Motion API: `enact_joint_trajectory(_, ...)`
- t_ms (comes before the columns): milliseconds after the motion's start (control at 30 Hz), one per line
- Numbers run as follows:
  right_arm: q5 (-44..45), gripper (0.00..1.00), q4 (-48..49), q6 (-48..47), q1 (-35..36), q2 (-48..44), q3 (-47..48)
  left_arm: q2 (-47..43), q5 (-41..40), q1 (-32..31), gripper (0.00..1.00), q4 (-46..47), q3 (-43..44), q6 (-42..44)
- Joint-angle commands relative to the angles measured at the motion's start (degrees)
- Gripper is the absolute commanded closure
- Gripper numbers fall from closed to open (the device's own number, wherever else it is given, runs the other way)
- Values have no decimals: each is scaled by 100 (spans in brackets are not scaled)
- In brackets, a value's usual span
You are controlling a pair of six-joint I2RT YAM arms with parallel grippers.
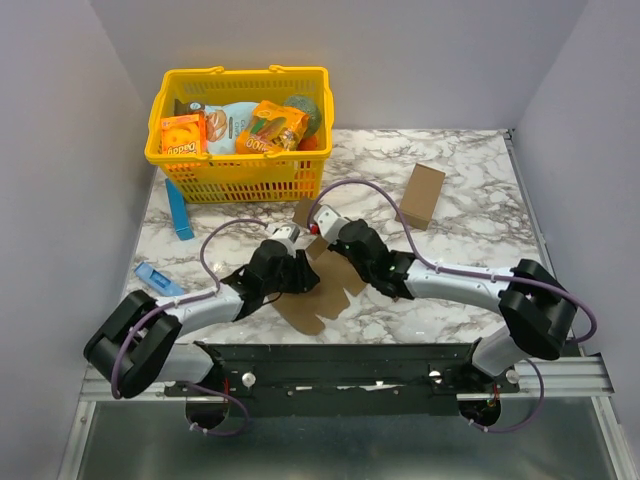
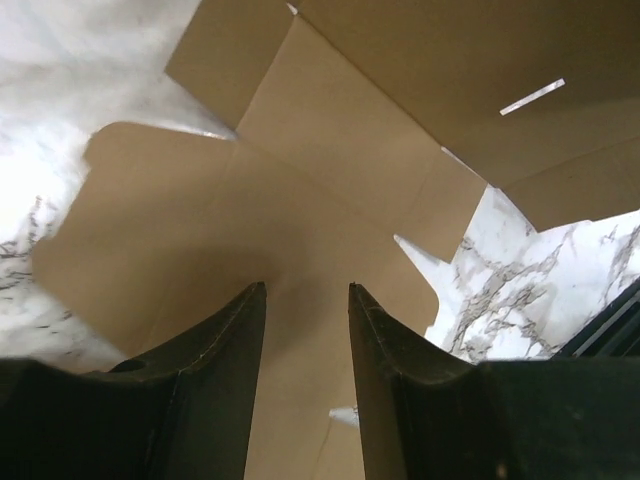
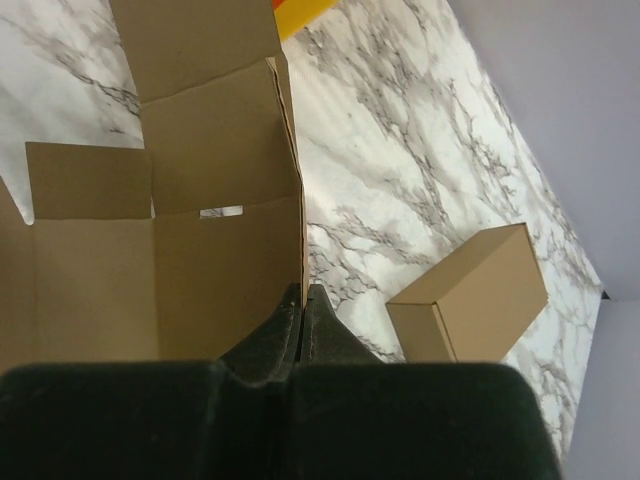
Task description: Fold the paper box
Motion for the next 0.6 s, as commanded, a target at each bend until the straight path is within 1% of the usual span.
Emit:
enact_joint_trajectory(0, 187, 99, 42, 428, 186, 102, 46, 370, -143, -164, 55, 565, -153, -124)
enact_joint_trajectory(133, 266, 99, 6, 613, 335, 260, 20, 679, -169, -243, 56, 959, -319, -230)
enact_joint_trajectory(167, 327, 99, 15, 648, 388, 287, 11, 749, -152, -287, 58, 1013, -337, -247)
enact_joint_trajectory(300, 381, 99, -90, 911, 643, 331, 19, 1074, -169, -436, 61, 1259, -399, -344)
enact_joint_trajectory(433, 127, 99, -292, 1376, 775, 270, 11, 1381, -292, -577, 62, 1479, -434, -397)
enact_joint_trajectory(567, -155, 99, -389, 1755, 793, 296, -103, 1488, -310, -621, 62, 1672, -452, -476)
